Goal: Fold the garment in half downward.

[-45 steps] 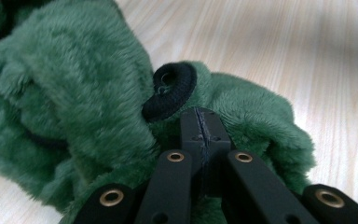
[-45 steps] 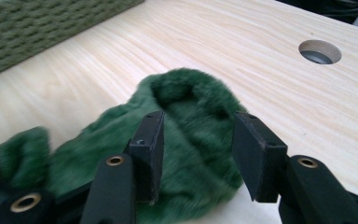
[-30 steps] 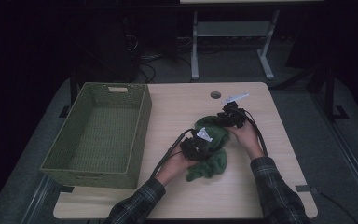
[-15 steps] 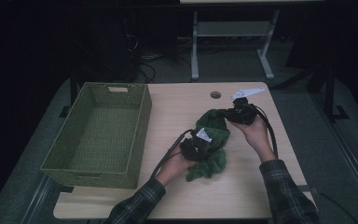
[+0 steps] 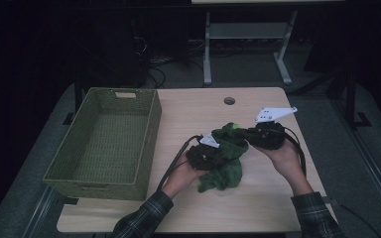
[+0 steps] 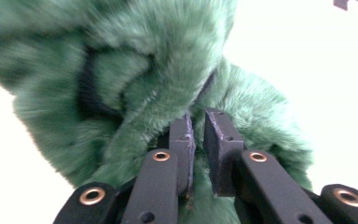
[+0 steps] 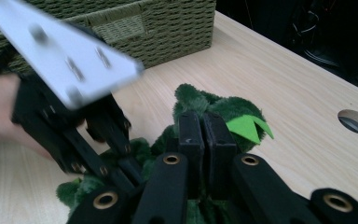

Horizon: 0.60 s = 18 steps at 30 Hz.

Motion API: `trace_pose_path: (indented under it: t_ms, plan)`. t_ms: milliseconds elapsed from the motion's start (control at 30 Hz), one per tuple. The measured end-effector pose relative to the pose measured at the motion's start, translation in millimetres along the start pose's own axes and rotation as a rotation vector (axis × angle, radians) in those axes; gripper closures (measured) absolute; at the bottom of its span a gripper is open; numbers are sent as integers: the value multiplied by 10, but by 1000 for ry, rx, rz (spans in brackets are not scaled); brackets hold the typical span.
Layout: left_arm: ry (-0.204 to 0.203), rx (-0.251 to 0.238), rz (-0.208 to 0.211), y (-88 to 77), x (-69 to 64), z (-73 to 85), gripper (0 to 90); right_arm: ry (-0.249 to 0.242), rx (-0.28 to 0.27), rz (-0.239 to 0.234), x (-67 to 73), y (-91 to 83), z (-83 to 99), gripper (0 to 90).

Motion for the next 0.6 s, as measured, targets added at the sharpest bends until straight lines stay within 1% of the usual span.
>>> trace_pose_path:
  t_ms: [33,67,100,133,167,233,267,300,333,367,400,467,500,567,600]
  plan:
    - [1,-15,-9,-66,-10,-14,800,-6,0,1,9,-11,7,872]
    - [1,-15,-9,-66,-10,-14,795,-7,1,-1,27,-22,14,872]
    - [7,-34,-29,-202,-33,-27,795,-11,-3,-6,50,-35,22,872]
    - [10,-38,-41,-266,-41,-22,796,-15,-1,-11,76,-51,31,872]
    - [13,-40,-49,-326,-51,-12,796,-14,-3,-24,115,-64,42,872]
    - [3,-40,-58,-403,-76,25,796,-32,1,-49,203,-87,80,872]
    - [-1,-24,-65,-422,-86,58,796,-41,7,-64,251,-89,109,872]
    - [2,-5,-76,-427,-86,99,796,-47,12,-75,298,-90,144,872]
    - [-5,9,-84,-420,-90,140,796,-48,20,-88,342,-87,182,872]
    - [-15,19,-85,-407,-93,179,796,-47,28,-100,387,-84,223,872]
    - [-14,39,-85,-393,-82,222,797,-50,30,-111,428,-77,263,872]
    - [-23,63,-85,-339,-66,287,800,-47,42,-143,503,-61,350,872]
    - [-34,62,-88,-304,-62,304,805,-39,49,-158,543,-50,393,872]
    - [-22,87,-83,-265,-49,332,810,-35,74,-184,619,-22,481,872]
    - [-27,92,-84,-244,-49,338,811,-36,89,-194,654,-7,523,872]
Point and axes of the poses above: each handheld gripper's, and its own axes: y roughly forward along the jaws, z roughly out of its underside, x roughly to its left, the point moved 5 cm from there along y, roughly forward along the jaws, and after that the axes turned 8 degrees about y, right-handed, at the moved point
